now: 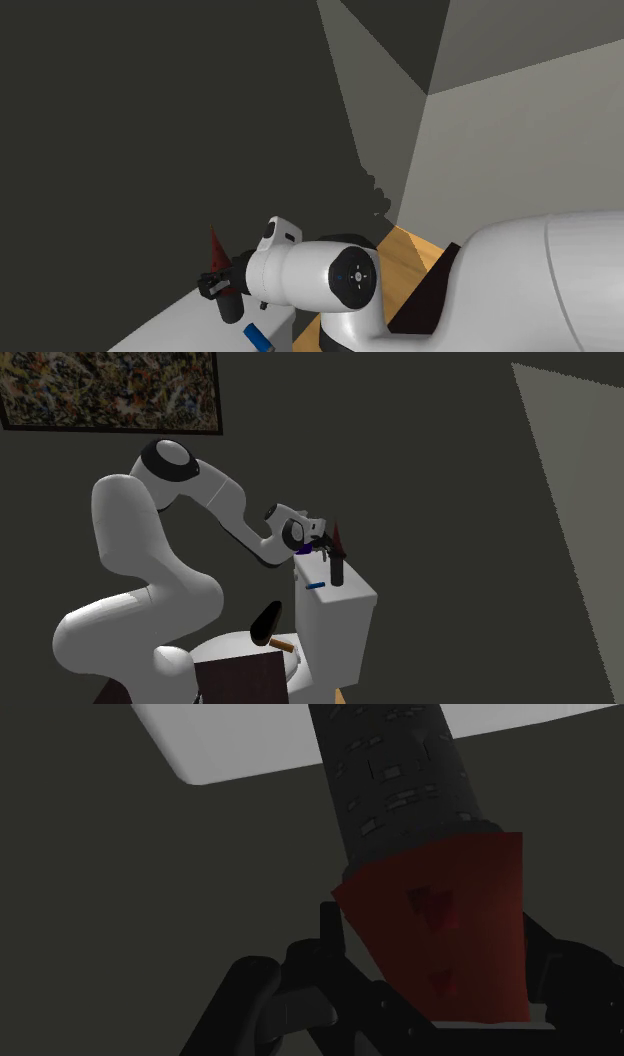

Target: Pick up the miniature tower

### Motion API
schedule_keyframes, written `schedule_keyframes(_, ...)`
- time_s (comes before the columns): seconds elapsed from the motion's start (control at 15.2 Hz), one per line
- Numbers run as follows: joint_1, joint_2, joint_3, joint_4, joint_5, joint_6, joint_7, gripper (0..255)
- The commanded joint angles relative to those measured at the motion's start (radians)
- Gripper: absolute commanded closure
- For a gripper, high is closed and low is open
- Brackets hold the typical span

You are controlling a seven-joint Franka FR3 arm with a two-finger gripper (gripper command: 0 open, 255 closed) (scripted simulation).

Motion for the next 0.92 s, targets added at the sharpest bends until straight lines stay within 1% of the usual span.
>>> schedule_keyframes(0.0, 0.0, 0.0, 0.002, -0.001, 0.0, 0.0, 0.0, 255)
schedule_keyframes(0.26, 0.001, 0.0, 0.0, 0.001, 0.0, -0.003, 0.0, 255)
schedule_keyframes(0.86, 0.109, 0.069, -0.128, 0.017, -0.021, -0.096, -0.05, 255)
